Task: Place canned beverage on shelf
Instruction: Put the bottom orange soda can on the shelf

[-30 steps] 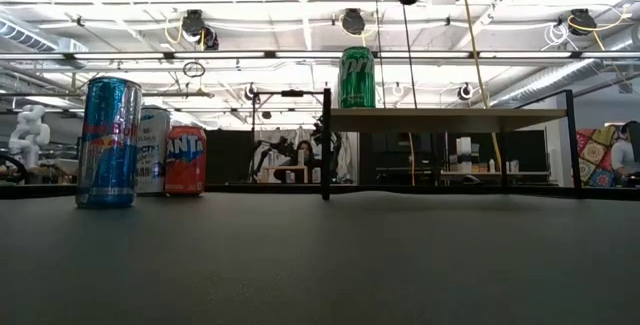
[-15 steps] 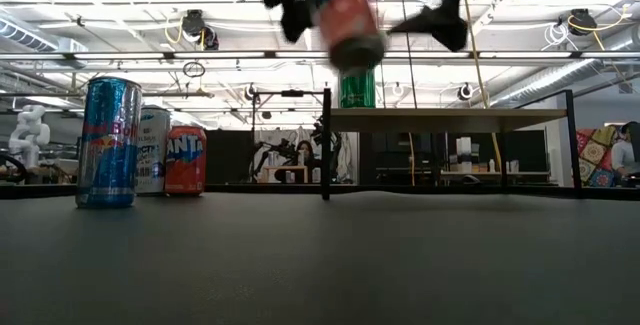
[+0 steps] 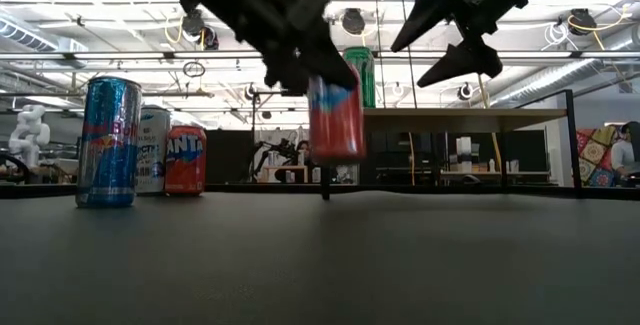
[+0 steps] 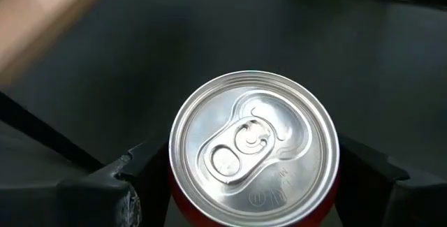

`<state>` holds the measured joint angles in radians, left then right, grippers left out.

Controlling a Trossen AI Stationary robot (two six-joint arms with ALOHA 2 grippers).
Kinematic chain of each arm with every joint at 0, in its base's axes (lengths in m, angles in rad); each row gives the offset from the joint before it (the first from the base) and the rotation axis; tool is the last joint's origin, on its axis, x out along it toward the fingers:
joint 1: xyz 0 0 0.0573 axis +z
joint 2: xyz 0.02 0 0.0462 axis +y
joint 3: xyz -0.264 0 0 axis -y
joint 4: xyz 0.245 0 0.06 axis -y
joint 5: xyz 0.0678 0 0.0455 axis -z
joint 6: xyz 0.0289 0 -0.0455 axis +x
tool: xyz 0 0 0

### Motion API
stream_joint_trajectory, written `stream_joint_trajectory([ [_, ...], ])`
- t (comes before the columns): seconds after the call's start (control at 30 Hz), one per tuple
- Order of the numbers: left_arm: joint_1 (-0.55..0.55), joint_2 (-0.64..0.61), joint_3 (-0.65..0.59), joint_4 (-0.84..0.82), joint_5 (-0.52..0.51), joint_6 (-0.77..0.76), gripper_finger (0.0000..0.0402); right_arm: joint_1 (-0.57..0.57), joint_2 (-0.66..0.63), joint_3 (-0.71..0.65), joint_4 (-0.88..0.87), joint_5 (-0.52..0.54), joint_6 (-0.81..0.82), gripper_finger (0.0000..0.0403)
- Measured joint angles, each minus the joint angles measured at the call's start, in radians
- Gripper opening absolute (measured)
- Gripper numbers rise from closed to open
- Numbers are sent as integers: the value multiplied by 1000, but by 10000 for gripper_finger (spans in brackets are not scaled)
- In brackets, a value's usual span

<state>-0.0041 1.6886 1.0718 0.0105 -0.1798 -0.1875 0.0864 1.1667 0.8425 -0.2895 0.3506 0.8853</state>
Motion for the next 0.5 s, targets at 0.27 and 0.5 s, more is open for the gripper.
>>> stream_joint_trajectory([
  [0.27, -13, 86, 2, 72, -76, -43, 292, 22, 28, 2, 37, 20, -34, 319],
  [0.5, -14, 136, 5, 73, -46, -32, 316, 33, 69, 0, 39, 49, -37, 314],
])
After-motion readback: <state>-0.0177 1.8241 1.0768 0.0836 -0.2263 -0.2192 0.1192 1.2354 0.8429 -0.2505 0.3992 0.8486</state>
